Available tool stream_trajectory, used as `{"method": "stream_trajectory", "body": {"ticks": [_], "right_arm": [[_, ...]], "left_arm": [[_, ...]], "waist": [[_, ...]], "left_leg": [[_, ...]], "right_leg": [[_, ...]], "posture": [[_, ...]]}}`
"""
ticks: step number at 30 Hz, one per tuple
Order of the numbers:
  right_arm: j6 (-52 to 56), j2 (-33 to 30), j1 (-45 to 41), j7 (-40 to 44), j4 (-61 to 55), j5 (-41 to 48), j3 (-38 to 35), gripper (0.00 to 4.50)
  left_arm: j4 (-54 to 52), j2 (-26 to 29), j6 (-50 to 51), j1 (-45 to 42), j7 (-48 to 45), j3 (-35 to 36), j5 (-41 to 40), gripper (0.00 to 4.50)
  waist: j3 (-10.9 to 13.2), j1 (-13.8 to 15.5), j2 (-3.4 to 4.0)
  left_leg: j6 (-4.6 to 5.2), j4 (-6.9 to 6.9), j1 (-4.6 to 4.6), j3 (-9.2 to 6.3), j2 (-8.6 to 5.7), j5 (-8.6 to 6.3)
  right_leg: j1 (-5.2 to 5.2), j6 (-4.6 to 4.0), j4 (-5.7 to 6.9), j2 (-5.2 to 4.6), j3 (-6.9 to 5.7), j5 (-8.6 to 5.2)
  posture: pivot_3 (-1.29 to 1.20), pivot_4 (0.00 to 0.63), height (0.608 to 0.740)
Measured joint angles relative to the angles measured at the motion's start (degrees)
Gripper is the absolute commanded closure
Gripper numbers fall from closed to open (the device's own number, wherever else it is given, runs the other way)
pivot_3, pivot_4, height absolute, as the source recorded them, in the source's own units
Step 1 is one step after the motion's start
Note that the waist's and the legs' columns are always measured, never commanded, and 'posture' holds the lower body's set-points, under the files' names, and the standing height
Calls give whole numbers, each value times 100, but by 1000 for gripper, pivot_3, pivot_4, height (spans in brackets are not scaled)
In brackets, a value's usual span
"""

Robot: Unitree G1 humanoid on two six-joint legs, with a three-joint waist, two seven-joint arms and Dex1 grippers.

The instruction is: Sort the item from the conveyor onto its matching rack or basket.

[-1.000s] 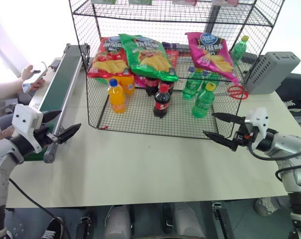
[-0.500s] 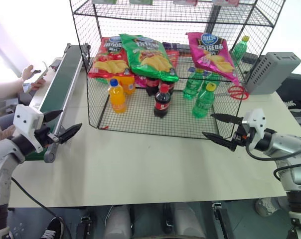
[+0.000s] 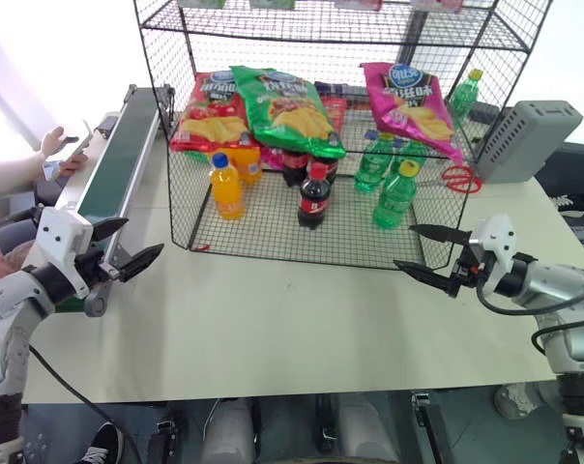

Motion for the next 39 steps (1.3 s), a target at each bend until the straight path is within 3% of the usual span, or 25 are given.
{"method": "stream_trajectory", "body": {"ticks": [39], "right_arm": [[-204,55,-389,-86,174,-180,115,708]], "left_arm": [[203,0,-182,-161,-74,-163,115,0]], "waist": [[0,-9,0]], "left_leg": [[0,1,3,2,0,0]], "right_leg": [[1,0,3,0,1,0]], "posture": [[0,150,740]]}}
